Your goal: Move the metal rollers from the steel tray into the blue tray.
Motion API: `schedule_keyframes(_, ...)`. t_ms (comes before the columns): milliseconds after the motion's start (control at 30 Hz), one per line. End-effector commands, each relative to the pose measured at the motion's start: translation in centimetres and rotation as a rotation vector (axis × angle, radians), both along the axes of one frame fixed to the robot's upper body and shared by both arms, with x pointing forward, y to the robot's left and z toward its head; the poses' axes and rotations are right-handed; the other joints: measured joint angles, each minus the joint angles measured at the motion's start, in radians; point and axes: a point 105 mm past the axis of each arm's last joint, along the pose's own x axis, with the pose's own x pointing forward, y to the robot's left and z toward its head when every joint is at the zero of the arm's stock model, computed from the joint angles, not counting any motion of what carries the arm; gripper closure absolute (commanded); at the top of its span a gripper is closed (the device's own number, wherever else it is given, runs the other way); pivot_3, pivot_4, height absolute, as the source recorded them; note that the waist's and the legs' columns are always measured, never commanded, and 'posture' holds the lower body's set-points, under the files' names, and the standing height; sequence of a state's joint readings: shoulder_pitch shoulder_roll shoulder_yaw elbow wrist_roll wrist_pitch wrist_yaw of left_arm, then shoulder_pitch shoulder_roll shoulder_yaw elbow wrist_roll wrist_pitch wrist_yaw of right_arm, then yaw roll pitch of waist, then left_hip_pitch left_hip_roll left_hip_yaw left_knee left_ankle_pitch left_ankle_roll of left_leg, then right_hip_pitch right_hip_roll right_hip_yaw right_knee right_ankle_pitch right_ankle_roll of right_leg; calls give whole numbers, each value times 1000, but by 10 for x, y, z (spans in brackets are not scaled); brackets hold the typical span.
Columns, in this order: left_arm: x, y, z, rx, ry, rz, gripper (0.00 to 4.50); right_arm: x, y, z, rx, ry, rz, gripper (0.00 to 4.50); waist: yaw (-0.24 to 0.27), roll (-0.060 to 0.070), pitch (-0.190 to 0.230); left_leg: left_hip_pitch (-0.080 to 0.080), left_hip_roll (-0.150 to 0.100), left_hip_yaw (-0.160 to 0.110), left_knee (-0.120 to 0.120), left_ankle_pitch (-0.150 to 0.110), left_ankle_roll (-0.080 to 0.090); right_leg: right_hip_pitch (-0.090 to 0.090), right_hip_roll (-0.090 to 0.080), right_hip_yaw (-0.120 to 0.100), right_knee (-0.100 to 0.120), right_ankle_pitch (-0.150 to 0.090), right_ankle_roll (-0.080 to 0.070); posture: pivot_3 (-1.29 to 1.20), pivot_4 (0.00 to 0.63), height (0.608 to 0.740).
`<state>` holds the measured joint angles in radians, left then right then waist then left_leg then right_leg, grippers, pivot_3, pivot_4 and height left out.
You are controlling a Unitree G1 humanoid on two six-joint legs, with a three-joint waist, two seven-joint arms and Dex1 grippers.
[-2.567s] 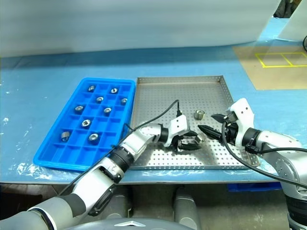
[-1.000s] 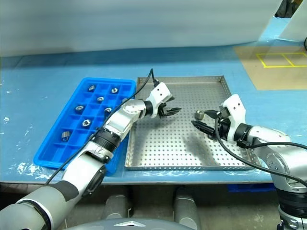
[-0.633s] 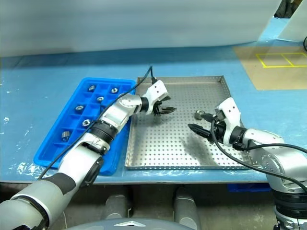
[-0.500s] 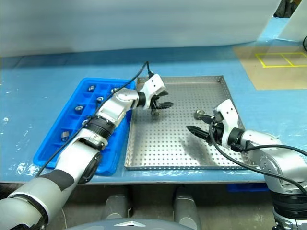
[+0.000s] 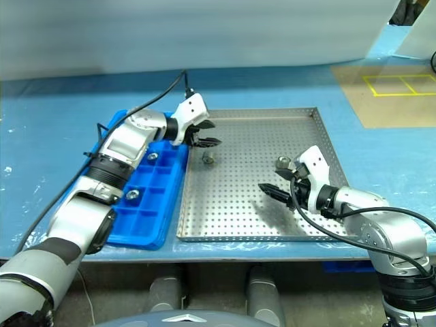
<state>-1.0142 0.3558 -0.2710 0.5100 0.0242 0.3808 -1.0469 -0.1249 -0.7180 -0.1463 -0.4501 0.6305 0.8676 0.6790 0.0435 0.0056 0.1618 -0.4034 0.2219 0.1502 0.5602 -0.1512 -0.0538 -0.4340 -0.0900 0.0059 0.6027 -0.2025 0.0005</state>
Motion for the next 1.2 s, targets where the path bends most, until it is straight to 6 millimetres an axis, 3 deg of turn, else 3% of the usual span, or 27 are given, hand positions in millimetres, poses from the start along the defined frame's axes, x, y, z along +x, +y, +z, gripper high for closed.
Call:
schedule_keyframes(33, -5, -1, 7, 39, -39, -56, 1483, -1, 6, 8, 10, -35, 40, 879, 0, 0, 0, 0, 0, 0, 0, 0, 0, 0, 0, 0, 0, 0, 0, -200, 150, 740)
schedule_keyframes(233, -2, 11, -12, 187, -16, -86, 1483, 1, 9, 7, 8, -35, 51, 879, 1, 0, 0, 0, 0, 0, 0, 0, 0, 0, 0, 0, 0, 0, 0, -200, 150, 740)
schedule_keyframes(500, 7, 22, -23, 288, 27, -83, 1483, 1, 11, 5, 7, -37, 49, 879, 1, -1, 0, 0, 0, 0, 0, 1, -1, 0, 0, 0, 1, 0, 0, -208, 150, 740)
schedule_keyframes(800, 13, 23, -26, 338, 29, -83, 1483, 0, 13, 2, 11, -38, 45, 879, 2, -1, 0, 0, 0, 0, 0, 1, -1, 0, 0, 0, 1, 0, 0, -217, 150, 740)
schedule_keyframes(1200, 12, 20, -52, 435, 79, -96, 1483, 2, 15, 2, 12, -48, 43, 879, 1, -2, 1, 0, 0, 0, 1, 1, -1, 0, 0, 0, 2, 0, 0, -217, 150, 740)
